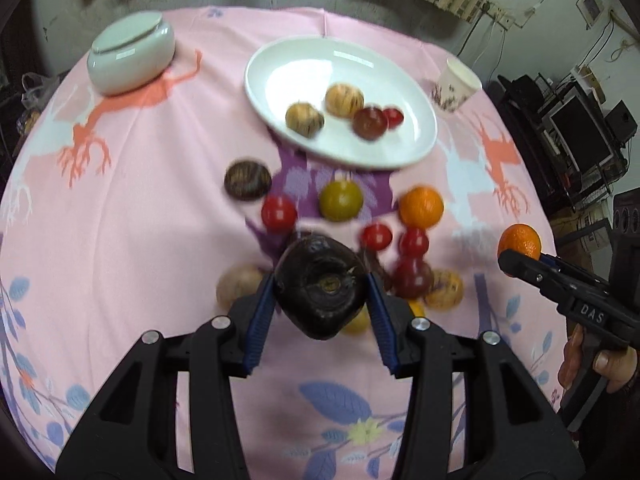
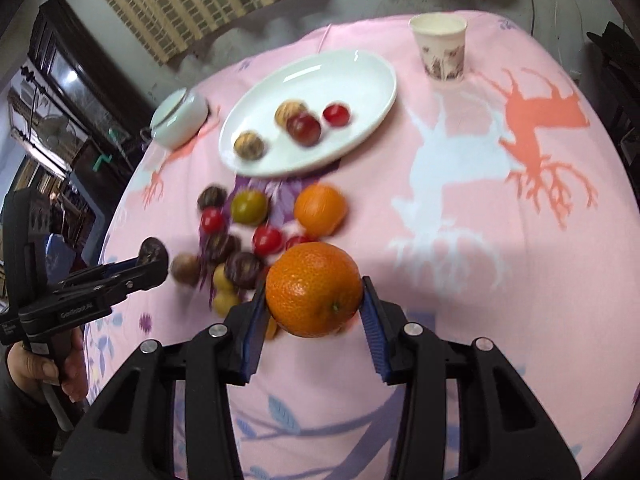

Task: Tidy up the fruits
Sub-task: 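Place the mangosteen on the plate with the left tool while the right tool places the mandarin there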

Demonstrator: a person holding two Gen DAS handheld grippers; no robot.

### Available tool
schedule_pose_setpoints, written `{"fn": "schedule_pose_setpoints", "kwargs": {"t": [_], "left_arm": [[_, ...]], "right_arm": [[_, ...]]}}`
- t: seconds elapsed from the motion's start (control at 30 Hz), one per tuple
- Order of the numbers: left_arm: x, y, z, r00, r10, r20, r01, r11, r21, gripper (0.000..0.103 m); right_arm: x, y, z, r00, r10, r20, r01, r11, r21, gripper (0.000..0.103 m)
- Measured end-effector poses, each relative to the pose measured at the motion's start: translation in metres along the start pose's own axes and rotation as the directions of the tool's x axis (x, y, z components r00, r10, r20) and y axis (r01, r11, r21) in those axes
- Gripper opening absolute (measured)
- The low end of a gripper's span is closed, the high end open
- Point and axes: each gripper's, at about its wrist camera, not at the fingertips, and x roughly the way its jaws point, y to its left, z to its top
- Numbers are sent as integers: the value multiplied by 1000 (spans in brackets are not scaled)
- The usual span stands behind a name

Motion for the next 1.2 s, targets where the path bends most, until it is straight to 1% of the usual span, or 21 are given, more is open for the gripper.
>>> {"fn": "schedule_pose_setpoints", "kwargs": {"t": [0.13,0.23,0.3,0.4,0.47,0.6,0.8,0.83,0.87,0.9,0.97,1.03,1.1,1.2], "left_arm": [[5,2,38,999,-1,43,1,1000,4,46],[15,3,65,998,1,62,-2,1000,10,46],[26,4,81,998,2,65,-3,1000,9,46],[45,5,103,998,14,66,-14,1000,4,46],[55,5,112,997,14,81,-14,1000,5,46],[77,6,119,998,20,62,-20,1000,-3,46],[100,6,129,999,33,35,-32,999,-18,46],[101,4,131,999,37,39,-36,999,-21,48],[100,3,135,998,40,45,-39,999,-21,53],[97,0,137,998,39,54,-38,999,-21,56],[88,-3,139,996,38,77,-37,999,-19,67],[80,-3,136,995,44,87,-42,999,-25,69],[74,0,130,996,44,74,-41,998,-39,70],[63,7,111,997,47,59,-44,997,-62,74]], "right_arm": [[5,-5,37,999,0,50,0,1000,-1,44],[18,-4,63,997,-2,71,4,1000,-28,44],[32,-2,78,997,-5,71,8,999,-44,44],[58,-5,97,999,-3,53,5,999,-35,44],[71,-6,105,999,8,43,-6,1000,-30,44],[92,-9,113,1000,9,20,-8,1000,-22,44],[105,-15,115,1000,12,9,-12,1000,3,46],[106,-15,116,1000,11,10,-11,1000,16,47],[106,-15,117,1000,4,12,-4,1000,27,48],[103,-15,117,1000,0,21,-1,999,35,48],[98,-15,117,999,4,33,-5,999,37,56],[89,-13,114,999,10,49,-11,1000,27,58],[80,-12,109,998,15,59,-16,1000,22,60],[64,-15,92,998,17,61,-19,999,30,61]]}}
